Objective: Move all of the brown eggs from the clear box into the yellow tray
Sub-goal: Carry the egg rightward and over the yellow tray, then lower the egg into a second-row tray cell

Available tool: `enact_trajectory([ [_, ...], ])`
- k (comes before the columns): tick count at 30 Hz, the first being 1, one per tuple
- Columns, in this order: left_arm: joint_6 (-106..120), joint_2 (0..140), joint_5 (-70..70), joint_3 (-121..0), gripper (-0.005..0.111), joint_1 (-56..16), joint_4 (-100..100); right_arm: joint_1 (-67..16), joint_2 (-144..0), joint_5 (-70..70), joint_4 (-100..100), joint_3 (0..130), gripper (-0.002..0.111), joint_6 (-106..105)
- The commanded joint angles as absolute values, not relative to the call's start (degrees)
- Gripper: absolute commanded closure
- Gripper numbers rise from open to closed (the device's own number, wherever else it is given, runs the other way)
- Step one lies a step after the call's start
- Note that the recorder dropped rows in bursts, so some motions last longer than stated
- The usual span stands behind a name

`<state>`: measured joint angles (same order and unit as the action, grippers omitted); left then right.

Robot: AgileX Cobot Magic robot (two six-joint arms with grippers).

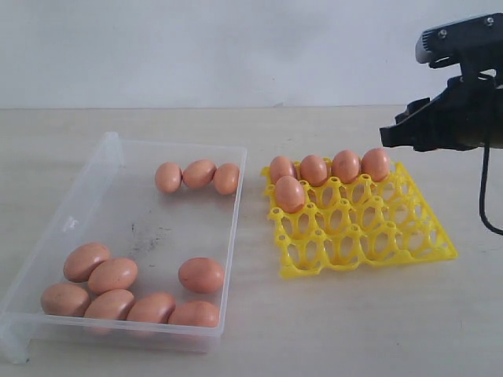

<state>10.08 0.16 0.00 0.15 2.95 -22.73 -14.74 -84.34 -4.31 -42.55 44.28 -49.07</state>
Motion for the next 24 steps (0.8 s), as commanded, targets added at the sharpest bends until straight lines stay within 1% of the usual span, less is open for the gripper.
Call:
enact_trajectory([
  [1,10.4,0.0,0.0,0.0,0.103,2.7,-23.0,-15.3,-84.6,-8.7,-33.4,43.8,0.109,-39.4],
  [4,10.4,0.0,0.0,0.0,0.103,2.7,-23.0,-17.4,-85.2,-12.4,-20.2,43.8,0.109,-29.4],
  [6,10.4,0.0,0.0,0.0,0.103,2.7,-23.0,-19.2,-85.8,-18.9,-3.5,43.3,0.109,-10.0],
  [7,10.4,0.0,0.0,0.0,0.103,2.7,-23.0,-19.3,-86.7,-27.5,11.3,41.9,0.109,5.3],
  [8,10.4,0.0,0.0,0.0,0.103,2.7,-23.0,-18.8,-87.5,-33.7,18.8,41.0,0.109,12.5],
  [9,10.4,0.0,0.0,0.0,0.103,2.7,-23.0,-17.4,-89.3,-44.4,28.2,39.9,0.109,20.0],
  [11,10.4,0.0,0.0,0.0,0.103,2.7,-23.0,-15.3,-92.7,-51.4,33.5,39.7,0.109,23.8],
  [13,10.4,0.0,0.0,0.0,0.103,2.7,-23.0,-13.1,-96.7,-52.6,38.9,39.7,0.109,24.5],
  [15,10.4,0.0,0.0,0.0,0.103,2.7,-23.0,-10.3,-101.2,-56.6,42.8,39.7,0.109,26.4],
  [17,10.4,0.0,0.0,0.0,0.103,2.7,-23.0,-5.5,-107.7,-68.1,47.0,39.8,0.109,29.8],
  [18,10.4,0.0,0.0,0.0,0.103,2.7,-23.0,-4.0,-109.8,-70.0,48.5,40.3,0.109,31.7],
  [19,10.4,0.0,0.0,0.0,0.103,2.7,-23.0,-1.4,-113.3,-70.0,52.4,42.3,0.109,35.5],
  [21,10.4,0.0,0.0,0.0,0.103,2.7,-23.0,0.6,-118.1,-70.0,59.8,46.2,0.109,40.4],
  [24,10.4,0.0,0.0,0.0,0.103,2.7,-23.0,0.4,-121.0,-70.0,62.3,49.1,0.109,41.8],
])
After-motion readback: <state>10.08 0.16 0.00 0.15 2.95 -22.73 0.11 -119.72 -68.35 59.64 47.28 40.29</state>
